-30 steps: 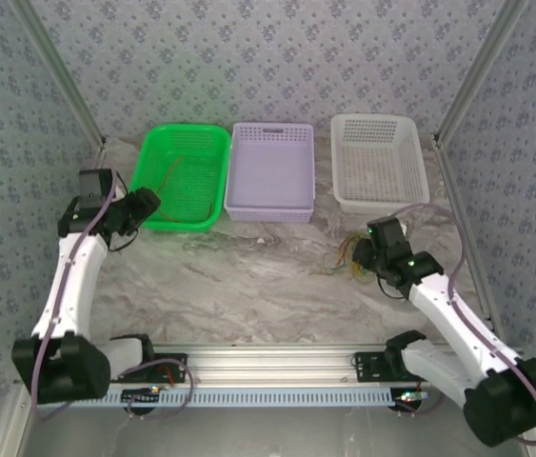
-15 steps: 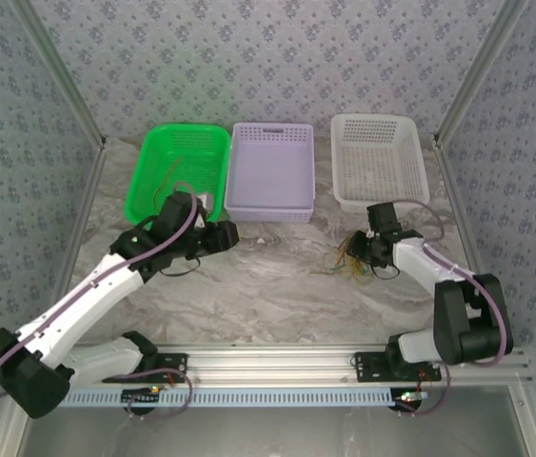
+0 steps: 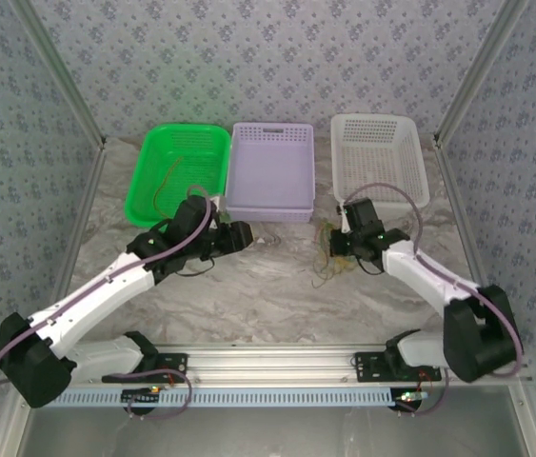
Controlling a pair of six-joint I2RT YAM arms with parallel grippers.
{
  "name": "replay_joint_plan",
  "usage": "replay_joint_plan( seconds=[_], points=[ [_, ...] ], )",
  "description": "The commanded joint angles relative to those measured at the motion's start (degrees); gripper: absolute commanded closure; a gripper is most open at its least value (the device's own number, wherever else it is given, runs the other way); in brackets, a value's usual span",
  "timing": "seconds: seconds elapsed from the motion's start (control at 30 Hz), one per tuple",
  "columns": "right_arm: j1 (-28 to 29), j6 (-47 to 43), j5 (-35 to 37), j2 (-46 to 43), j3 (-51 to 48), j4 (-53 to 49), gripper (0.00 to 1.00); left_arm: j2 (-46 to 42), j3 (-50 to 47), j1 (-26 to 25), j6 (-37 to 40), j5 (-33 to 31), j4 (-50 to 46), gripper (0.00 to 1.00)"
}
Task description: Untangle the cables
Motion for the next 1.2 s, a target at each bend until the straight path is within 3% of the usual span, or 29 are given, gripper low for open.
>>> replay_joint_plan(
  seconds=[0.0,0.3,0.63,0.9,1.0,1.17],
  points=[
    [3.2,-8.9,-2.1,-4.1,2.6,0.9,1.0,1.9,0.5,-0.3,0.8,5.8,8.8,0.46],
    [9.1,-12.4,-10.8,-3.8,7.8,-2.3,1.0,8.2,0.3,-0.6,12.1,17.9,18.3,0.51],
    [9.1,-11.3,-22.0,-2.6,11.9,-5.7,1.0,13.3,-3.1,-1.1,14.6,18.3,25.6,0.54],
    [9.0,-9.5,-26.0,-2.6,11.4,-4.8,1.0,15.4,-4.2,-2.0,14.5,16.4,30.5,0.54],
    [8.7,-8.8,-27.8,-2.6,11.2,-4.2,1.0,15.7,-5.1,-2.0,13.9,15.8,33.6,0.6],
    [8.5,-9.4,-23.2,-3.0,11.4,-5.5,1.0,15.7,-5.0,-2.0,13.7,11.9,32.1,0.98]
  ],
)
